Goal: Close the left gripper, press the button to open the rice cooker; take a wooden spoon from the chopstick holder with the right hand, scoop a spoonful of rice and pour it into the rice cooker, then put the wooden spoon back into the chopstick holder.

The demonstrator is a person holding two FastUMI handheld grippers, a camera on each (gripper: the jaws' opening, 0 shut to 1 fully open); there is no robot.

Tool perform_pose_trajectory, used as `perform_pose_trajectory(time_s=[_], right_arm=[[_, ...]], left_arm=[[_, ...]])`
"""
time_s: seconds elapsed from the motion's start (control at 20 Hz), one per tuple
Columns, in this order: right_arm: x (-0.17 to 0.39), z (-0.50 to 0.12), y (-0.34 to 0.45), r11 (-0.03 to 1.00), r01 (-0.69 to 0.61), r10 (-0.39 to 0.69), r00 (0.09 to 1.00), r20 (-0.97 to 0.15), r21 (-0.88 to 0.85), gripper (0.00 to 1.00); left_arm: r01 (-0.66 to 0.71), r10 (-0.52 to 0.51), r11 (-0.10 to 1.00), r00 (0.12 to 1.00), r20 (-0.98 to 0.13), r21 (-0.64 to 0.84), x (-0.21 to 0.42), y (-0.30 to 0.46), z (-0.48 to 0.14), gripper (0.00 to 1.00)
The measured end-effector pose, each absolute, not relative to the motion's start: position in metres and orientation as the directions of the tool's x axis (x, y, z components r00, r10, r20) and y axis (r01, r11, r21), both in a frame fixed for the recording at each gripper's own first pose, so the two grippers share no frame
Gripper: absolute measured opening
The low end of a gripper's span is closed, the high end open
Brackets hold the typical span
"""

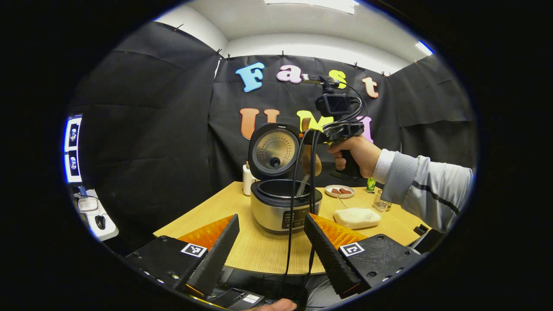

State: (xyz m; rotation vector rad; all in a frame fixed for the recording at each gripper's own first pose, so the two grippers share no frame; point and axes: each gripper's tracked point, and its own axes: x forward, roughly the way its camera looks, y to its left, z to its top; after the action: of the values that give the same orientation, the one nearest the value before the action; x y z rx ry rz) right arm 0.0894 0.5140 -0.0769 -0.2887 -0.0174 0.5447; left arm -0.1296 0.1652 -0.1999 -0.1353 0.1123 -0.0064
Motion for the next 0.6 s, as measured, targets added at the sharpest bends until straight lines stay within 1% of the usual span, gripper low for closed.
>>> perform_pose_trajectory(time_s=[0.1,0.3,0.6], right_arm=[[0.086,-0.088,0.523,0.803,-0.516,0.52,0.851,-0.074,-0.297,0.1],[0.081,-0.095,0.524,0.775,-0.501,0.518,0.853,-0.067,-0.385,0.1],[0.09,-0.089,0.496,0.806,-0.493,0.5,0.863,-0.068,-0.327,0.1]], left_arm=[[-0.002,-0.013,0.992,0.993,-0.114,-0.128,-0.13,0.164,-0.201,0.96],[-0.012,-0.003,0.992,0.993,-0.116,-0.129,-0.13,0.171,-0.204,0.96],[-0.039,0.017,0.987,0.991,-0.136,-0.155,-0.129,0.173,-0.205,0.96]])
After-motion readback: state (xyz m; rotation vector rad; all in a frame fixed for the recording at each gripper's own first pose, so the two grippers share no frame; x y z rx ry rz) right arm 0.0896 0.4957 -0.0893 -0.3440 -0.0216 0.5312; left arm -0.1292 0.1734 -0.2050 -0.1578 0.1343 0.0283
